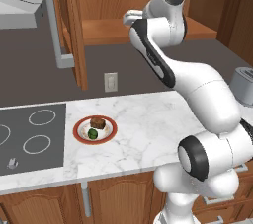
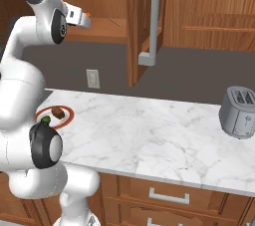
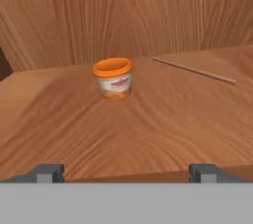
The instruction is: Pick the avocado and bread from the counter and place them on the plate. Then pick the jam from the cabinet and place it next to the plate. Lastly close the cabinet door.
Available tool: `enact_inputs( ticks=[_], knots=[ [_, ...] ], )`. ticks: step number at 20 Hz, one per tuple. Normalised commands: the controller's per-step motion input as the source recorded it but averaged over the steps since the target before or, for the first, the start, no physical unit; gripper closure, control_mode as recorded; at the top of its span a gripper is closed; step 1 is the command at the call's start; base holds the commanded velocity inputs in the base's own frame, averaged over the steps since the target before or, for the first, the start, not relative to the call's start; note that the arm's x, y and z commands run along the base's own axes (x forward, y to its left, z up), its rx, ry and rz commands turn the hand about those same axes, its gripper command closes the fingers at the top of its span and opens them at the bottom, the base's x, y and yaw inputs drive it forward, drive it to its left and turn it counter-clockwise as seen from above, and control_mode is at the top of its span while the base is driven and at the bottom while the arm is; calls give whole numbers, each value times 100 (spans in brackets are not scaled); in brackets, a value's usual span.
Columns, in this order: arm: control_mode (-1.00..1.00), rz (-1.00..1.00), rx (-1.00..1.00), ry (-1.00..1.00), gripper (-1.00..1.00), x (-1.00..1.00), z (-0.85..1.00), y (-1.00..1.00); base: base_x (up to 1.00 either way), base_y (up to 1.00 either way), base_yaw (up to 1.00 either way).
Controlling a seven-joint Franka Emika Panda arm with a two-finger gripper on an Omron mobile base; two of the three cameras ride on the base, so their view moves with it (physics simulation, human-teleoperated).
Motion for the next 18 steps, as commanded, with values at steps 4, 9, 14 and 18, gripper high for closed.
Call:
enact_inputs(
  ticks=[4,9,14,18],
  knots=[
    [-100,0,-3,10,-100,52,-15,0,0,0,0],
    [-100,0,-3,9,-100,56,-8,1,0,0,0],
    [-100,0,-3,1,-100,48,0,12,0,0,0],
    [-100,0,-7,0,-100,40,0,26,0,0,0]
  ],
)
